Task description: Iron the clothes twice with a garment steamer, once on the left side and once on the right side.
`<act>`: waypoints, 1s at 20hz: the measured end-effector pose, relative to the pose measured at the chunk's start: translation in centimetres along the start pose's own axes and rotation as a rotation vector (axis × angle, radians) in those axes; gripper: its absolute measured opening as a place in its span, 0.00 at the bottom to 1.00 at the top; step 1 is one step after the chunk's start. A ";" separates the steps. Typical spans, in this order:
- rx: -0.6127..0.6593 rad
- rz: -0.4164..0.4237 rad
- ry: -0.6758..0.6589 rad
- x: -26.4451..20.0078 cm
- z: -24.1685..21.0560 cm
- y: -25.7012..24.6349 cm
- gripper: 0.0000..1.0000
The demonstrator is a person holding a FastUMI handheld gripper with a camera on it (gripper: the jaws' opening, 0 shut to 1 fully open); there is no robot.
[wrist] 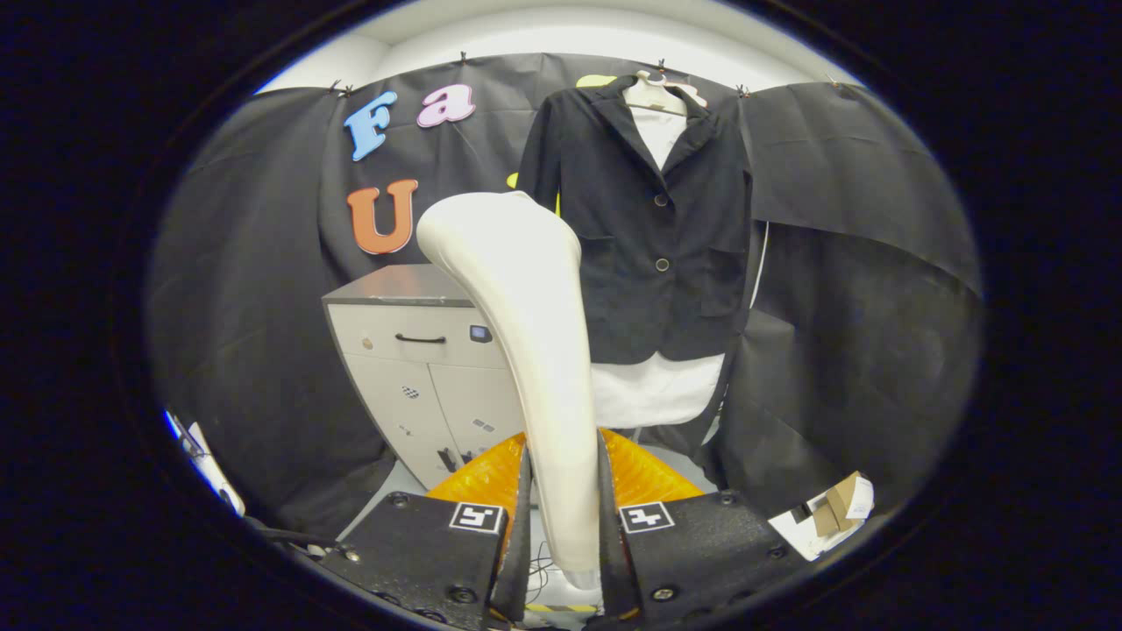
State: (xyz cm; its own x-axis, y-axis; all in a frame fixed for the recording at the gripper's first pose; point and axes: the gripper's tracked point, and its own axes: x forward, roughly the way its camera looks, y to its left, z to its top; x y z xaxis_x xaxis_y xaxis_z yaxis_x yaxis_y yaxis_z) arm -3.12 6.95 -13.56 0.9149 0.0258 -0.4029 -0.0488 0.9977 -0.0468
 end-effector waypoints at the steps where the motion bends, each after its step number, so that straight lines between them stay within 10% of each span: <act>1: -0.003 0.006 0.009 -0.4 -0.3 0.1 0.35; 20: -0.017 0.039 0.015 -0.4 -0.5 0.8 0.35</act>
State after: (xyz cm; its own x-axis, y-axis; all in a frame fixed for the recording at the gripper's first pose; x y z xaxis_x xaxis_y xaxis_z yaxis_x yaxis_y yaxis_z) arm -3.68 7.75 -13.86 0.9059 0.0641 -0.4185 -0.0916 0.9947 -0.0459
